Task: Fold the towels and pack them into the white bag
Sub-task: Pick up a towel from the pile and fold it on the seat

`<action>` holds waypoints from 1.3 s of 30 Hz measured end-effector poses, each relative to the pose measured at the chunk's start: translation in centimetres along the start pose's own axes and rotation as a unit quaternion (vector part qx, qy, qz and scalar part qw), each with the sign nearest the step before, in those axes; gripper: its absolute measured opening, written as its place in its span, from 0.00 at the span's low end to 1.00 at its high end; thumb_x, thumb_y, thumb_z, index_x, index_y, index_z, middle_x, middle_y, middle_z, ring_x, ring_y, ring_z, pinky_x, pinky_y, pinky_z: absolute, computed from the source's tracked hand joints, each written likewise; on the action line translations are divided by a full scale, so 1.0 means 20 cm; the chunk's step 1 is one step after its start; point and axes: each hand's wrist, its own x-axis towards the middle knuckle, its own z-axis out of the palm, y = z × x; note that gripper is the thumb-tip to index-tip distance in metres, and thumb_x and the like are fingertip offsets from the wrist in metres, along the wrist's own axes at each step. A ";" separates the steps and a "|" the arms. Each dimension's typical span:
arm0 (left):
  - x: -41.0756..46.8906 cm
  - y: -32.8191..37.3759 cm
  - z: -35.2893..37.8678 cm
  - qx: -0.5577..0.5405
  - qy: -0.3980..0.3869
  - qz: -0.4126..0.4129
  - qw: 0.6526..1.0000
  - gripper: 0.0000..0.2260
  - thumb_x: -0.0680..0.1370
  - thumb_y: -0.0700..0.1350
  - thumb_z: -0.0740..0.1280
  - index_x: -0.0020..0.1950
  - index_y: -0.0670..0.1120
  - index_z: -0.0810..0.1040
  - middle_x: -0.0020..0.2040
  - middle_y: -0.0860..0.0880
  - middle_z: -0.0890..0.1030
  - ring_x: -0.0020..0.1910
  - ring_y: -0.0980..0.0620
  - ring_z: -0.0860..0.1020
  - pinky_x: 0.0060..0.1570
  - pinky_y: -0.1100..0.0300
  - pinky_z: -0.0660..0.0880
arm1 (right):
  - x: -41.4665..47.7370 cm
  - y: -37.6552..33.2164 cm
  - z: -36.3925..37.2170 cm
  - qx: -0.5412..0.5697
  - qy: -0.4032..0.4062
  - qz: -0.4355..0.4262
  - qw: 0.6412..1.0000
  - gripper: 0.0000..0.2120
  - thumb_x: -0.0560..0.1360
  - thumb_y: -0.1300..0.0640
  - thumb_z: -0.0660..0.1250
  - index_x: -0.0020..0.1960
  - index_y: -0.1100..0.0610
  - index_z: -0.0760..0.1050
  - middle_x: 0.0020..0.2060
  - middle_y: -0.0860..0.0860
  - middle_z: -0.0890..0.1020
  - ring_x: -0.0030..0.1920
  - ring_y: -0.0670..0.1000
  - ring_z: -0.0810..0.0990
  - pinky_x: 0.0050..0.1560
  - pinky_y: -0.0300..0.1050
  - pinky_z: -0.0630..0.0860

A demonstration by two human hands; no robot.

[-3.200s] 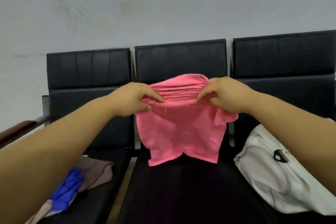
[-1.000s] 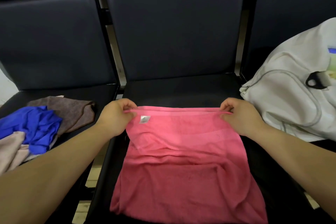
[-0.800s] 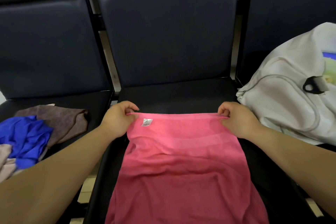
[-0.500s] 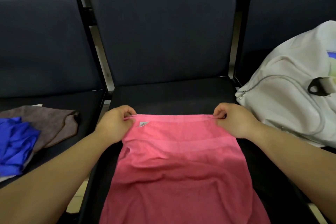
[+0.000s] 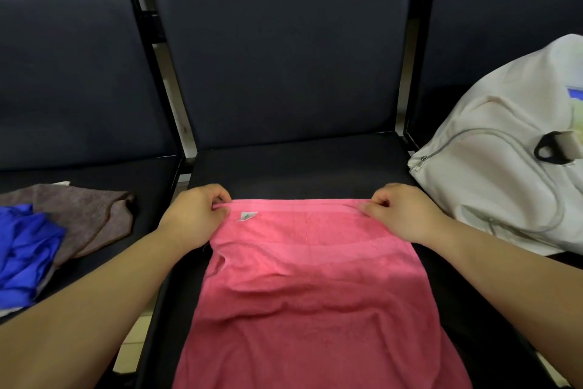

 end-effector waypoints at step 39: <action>0.04 -0.03 -0.03 0.027 -0.002 -0.019 0.999 0.07 0.80 0.42 0.67 0.51 0.55 0.77 0.43 0.55 0.80 0.42 0.55 0.79 0.39 0.59 0.73 | 0.03 0.03 0.03 0.035 0.073 0.018 0.997 0.06 0.74 0.57 0.73 0.47 0.47 0.79 0.42 0.43 0.80 0.40 0.41 0.77 0.40 0.34 0.71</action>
